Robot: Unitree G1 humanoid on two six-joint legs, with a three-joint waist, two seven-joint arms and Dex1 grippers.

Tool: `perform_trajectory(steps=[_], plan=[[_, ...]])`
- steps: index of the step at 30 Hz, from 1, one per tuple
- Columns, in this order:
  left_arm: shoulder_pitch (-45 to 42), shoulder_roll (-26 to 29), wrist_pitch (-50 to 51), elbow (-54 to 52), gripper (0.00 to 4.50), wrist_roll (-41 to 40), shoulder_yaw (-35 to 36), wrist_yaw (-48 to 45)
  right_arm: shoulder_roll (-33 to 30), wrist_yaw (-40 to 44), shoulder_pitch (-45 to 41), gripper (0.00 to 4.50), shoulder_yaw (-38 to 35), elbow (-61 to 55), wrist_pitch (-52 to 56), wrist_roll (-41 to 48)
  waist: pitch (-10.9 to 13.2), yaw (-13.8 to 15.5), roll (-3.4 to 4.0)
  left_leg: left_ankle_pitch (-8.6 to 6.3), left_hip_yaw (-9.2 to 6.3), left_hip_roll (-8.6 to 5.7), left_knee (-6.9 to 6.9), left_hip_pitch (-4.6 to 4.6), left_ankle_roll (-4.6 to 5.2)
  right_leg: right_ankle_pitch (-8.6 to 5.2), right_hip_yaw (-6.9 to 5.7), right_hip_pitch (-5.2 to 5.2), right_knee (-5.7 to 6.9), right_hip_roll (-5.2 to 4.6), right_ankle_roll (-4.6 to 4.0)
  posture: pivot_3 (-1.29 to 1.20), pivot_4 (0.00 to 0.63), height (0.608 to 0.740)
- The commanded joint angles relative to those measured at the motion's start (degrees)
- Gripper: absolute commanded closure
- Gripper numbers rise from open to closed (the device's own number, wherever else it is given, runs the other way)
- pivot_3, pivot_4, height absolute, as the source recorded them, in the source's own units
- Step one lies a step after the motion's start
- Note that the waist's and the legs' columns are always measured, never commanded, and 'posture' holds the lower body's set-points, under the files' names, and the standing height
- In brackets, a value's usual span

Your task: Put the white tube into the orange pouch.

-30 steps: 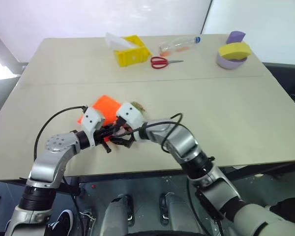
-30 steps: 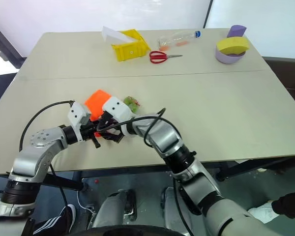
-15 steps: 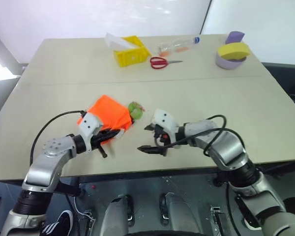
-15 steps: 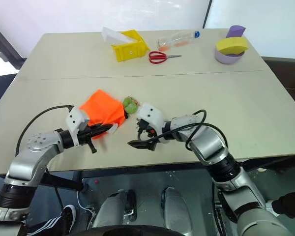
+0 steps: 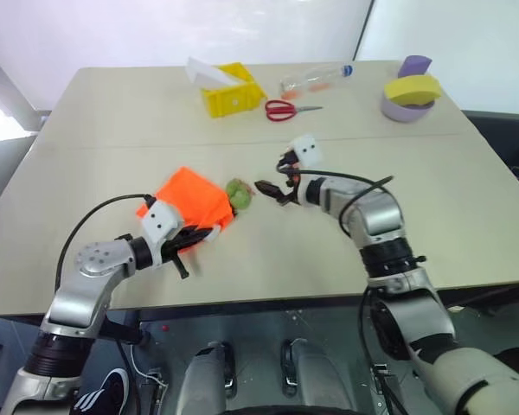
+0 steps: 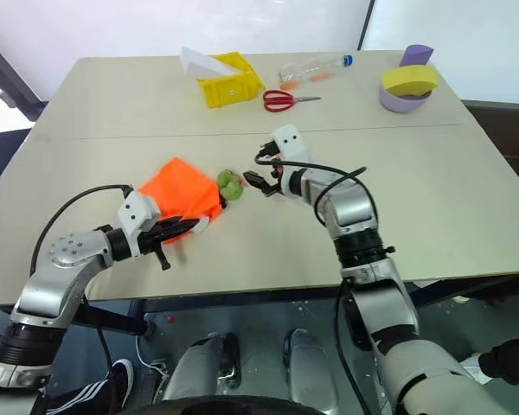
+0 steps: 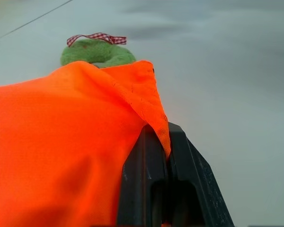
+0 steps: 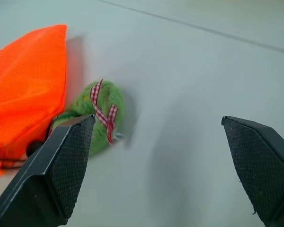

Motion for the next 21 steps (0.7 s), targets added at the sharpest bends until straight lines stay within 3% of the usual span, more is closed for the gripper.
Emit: perform_trajectory(steps=[1, 13, 21], plan=[[0.22, -0.38, 0.37, -0.31, 4.50, 0.24, -0.65, 0.20, 2.07, -1.85, -3.19, 0.02, -1.44, 1.83, -1.53, 0.07, 0.00, 0.00, 0.00, 0.01, 0.01, -0.01, 0.00, 0.00, 0.02, 0.00, 0.00, 0.00, 0.00, 0.00, 0.01, 0.00, 0.150, 0.740], [1.11, -0.80, 0.76, -1.79, 4.50, -0.20, -0.53, 1.48, 7.12, -8.02, -6.78, 0.02, 0.87, 11.07, -5.49, -5.36, 0.00, -0.13, 0.00, 0.13, 0.01, -0.02, 0.02, 0.03, 0.06, 0.00, -0.01, 0.02, 0.08, -0.02, 0.00, 0.00, 0.150, 0.740], [1.50, -0.86, 1.67, -2.77, 4.50, -0.59, -0.32, 1.94, 9.14, -7.92, -5.53, 0.02, 4.17, 11.81, -6.46, -8.31, 0.00, -0.27, 0.00, 0.15, 0.01, -0.01, 0.00, 0.04, 0.05, 0.01, 0.00, 0.02, 0.08, 0.00, 0.00, 0.00, 0.150, 0.740]])
